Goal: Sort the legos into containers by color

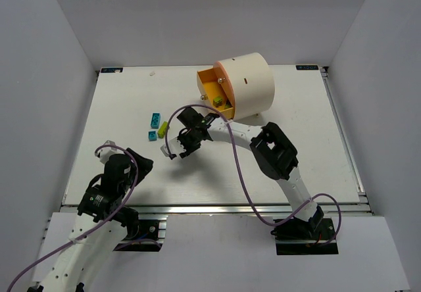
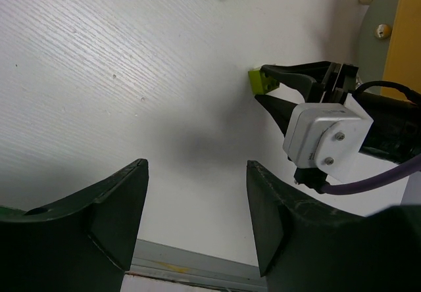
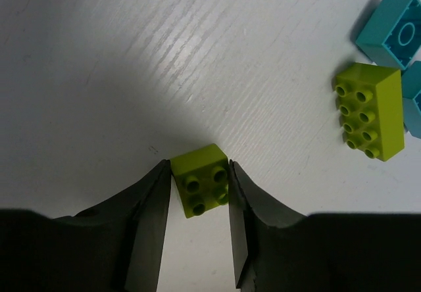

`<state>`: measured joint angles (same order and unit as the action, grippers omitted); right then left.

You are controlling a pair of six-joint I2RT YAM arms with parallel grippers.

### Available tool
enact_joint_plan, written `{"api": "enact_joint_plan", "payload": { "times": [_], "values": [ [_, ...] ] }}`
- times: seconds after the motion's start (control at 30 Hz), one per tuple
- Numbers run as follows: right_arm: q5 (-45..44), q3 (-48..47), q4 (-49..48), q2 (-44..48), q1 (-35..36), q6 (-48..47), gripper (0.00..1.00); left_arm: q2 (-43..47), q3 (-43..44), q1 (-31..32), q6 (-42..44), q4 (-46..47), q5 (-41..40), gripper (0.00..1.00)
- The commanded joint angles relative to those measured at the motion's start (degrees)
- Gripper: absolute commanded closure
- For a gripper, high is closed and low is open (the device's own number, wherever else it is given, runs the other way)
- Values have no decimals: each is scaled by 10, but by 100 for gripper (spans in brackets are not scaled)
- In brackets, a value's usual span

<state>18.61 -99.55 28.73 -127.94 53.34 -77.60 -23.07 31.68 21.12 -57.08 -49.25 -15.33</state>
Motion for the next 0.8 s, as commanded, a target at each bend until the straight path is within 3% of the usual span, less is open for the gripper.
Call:
{"api": "enact_joint_plan", "payload": {
  "times": [0.0, 0.27, 0.77],
  "values": [
    [10, -16, 62, -14, -1, -34, 70, -5, 10, 2, -2, 10, 10, 29],
    [26, -22, 99, 1, -3, -18, 88, -19, -1, 2, 0, 43, 24, 29],
    [121, -133, 126, 112, -42, 161, 93, -62, -23, 2, 21, 112, 45, 29]
  ]
}}
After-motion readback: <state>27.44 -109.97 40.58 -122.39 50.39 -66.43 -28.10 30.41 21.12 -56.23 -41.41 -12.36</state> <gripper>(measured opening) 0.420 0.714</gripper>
